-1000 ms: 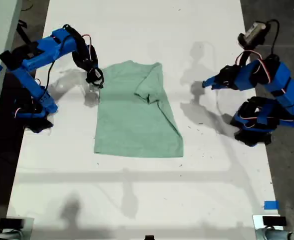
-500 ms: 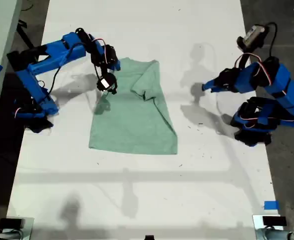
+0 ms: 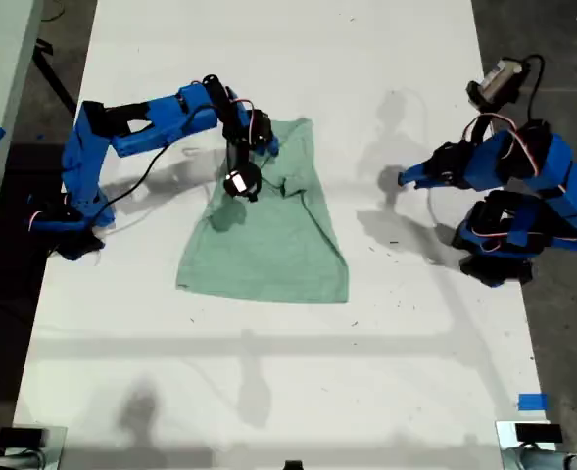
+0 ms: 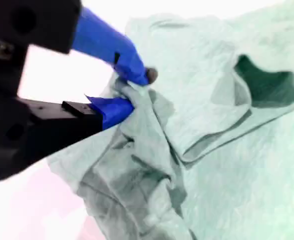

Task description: Fold t-shirt

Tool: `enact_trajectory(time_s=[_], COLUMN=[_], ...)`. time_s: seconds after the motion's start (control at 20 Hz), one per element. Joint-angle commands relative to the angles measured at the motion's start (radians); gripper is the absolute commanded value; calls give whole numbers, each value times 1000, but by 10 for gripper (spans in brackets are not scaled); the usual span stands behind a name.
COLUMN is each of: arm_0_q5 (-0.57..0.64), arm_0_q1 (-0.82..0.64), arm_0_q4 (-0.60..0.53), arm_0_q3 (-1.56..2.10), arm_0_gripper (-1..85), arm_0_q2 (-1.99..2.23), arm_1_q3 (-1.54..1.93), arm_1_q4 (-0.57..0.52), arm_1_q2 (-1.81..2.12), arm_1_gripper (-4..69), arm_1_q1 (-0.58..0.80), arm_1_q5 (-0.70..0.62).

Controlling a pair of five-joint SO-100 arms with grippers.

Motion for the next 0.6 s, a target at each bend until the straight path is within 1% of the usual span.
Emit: enact_trajectory(time_s=[0.0, 0.1, 0.2, 0.25, 0.3, 0.35, 0.5, 0.55], arm_0_q5=[72, 94, 110, 115, 115, 115, 103, 91], arm_0_q1=[74, 101, 124, 132, 137, 144, 172, 179], arm_0_q4=[101, 186, 302, 344, 360, 357, 281, 272], arm_0_q3=[-117, -92, -69, -32, 28, 110, 397, 474], arm_0_gripper=[295, 300, 300, 298, 296, 295, 288, 285], arm_0_q2=[78, 206, 341, 414, 494, 584, 876, 951], arm_1_q3=[-6, -8, -12, -14, -15, -18, -41, -52], arm_1_q4=[-5, -8, -21, -32, -46, -66, -137, -163], arm_1_q2=[3, -3, -20, -34, -54, -83, -199, -241], arm_1_gripper=[151, 158, 172, 178, 186, 197, 223, 228], arm_1_q1=[-9, -17, -43, -58, -75, -94, -152, -175], arm_1_q5=[-5, -12, -23, -31, -43, -57, -107, -123])
